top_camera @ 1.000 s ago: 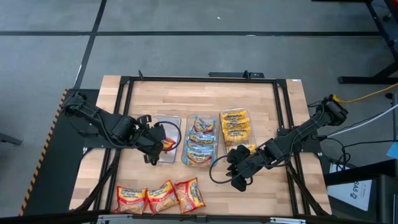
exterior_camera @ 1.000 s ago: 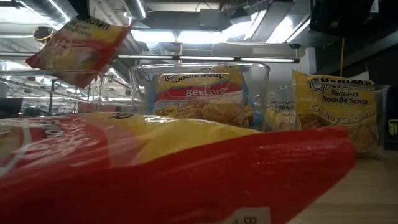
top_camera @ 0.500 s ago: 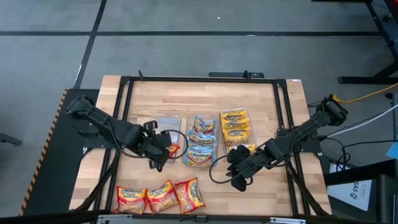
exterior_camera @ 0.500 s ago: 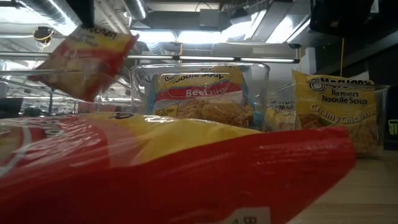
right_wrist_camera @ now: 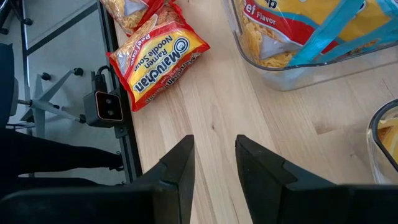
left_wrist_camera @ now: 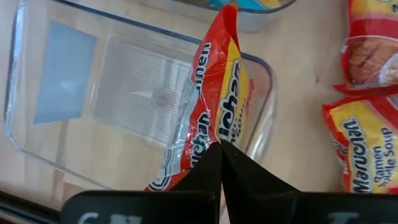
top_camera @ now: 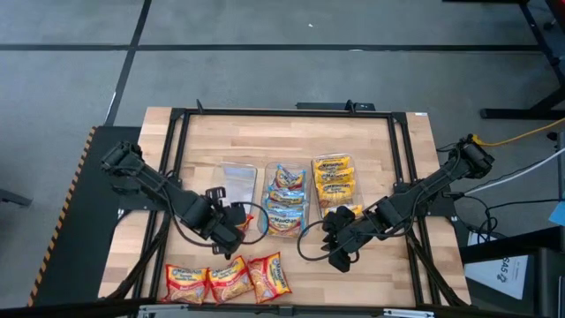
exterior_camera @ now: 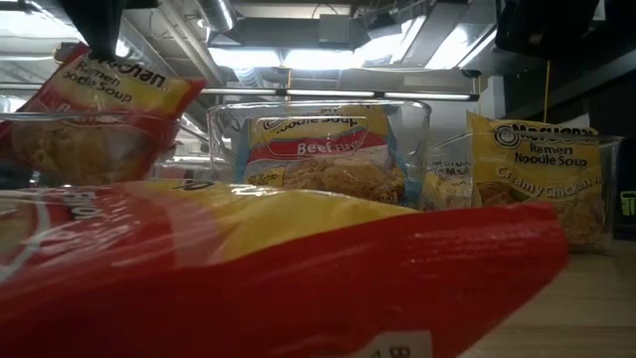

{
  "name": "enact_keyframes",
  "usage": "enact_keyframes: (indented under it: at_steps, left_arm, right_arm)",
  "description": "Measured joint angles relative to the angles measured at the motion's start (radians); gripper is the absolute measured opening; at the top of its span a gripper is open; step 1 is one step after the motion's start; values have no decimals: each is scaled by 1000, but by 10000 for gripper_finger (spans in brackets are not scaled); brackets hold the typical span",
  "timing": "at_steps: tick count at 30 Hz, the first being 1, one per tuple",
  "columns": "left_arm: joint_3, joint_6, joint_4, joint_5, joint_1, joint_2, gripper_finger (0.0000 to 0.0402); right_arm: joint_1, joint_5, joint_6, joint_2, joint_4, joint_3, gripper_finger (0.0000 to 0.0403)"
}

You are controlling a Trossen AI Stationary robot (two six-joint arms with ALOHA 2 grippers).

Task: Sort Maruchan noodles
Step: Put the red noodle pack into the left transparent bin, then adjust the right transparent bin

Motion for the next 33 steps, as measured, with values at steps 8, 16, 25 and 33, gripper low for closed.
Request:
enact_keyframes:
  at_steps: [8, 16, 25, 33]
  left_arm:
    - [0, -28, 39, 25, -34, 27, 0]
    - [1, -78, 55, 56, -41, 48, 0]
    - [0, -85, 55, 77, -44, 47, 38]
    - [0, -131, 53, 81, -49, 47, 53]
  right_arm:
    - [0, 0, -2, 0, -3, 0, 115]
    - [0, -17, -2, 0, -3, 0, 115]
    - [0, -24, -2, 0, -3, 0, 115]
    - [0, -24, -2, 0, -3, 0, 115]
